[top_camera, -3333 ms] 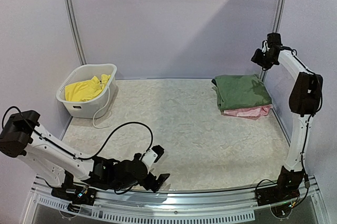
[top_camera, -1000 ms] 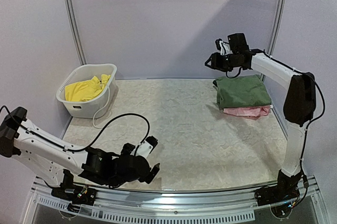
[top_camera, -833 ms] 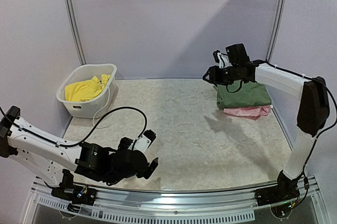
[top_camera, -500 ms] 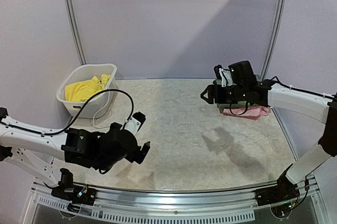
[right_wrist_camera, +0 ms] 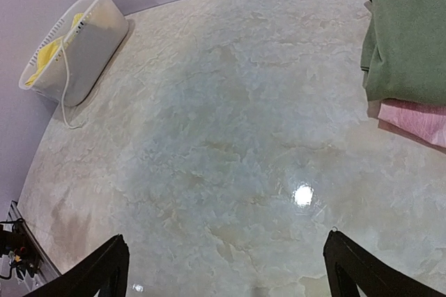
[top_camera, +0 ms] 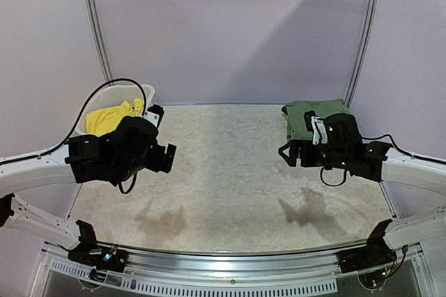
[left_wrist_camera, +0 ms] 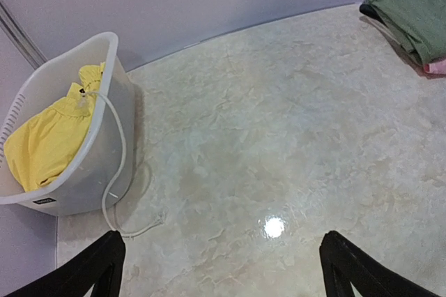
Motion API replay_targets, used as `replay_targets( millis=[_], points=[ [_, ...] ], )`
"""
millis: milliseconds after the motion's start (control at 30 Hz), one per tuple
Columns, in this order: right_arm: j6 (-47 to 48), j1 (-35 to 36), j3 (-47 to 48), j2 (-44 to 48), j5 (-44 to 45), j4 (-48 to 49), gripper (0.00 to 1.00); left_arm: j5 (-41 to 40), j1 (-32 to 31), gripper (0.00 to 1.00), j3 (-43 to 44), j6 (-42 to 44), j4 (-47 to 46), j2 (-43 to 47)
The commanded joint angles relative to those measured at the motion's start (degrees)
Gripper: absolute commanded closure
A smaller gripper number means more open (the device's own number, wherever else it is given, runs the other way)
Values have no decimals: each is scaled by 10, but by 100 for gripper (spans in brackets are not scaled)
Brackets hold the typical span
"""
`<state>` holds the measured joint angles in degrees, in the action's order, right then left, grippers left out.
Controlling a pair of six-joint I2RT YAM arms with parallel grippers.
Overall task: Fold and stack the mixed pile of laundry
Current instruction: Pick up the crumpled shorts and place them in the bin.
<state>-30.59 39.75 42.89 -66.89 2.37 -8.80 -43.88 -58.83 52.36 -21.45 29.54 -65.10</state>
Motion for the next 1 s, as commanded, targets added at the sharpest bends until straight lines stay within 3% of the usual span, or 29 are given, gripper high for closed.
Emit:
replay_targets(
  millis=[0,300,700,967],
  points=[
    [-20,5,-36,43,30,5,1,33,49,0,34,22,26,2],
    [-35,5,-89,138,34,-22,1,112,175,1,71,26,7,-17],
    [-55,5,-121,160,22,-27,1,210,374,8,166,30,13,-76],
    [-72,4,-130,160,12,-36,1,357,501,13,206,-16,-10,-159]
  ],
)
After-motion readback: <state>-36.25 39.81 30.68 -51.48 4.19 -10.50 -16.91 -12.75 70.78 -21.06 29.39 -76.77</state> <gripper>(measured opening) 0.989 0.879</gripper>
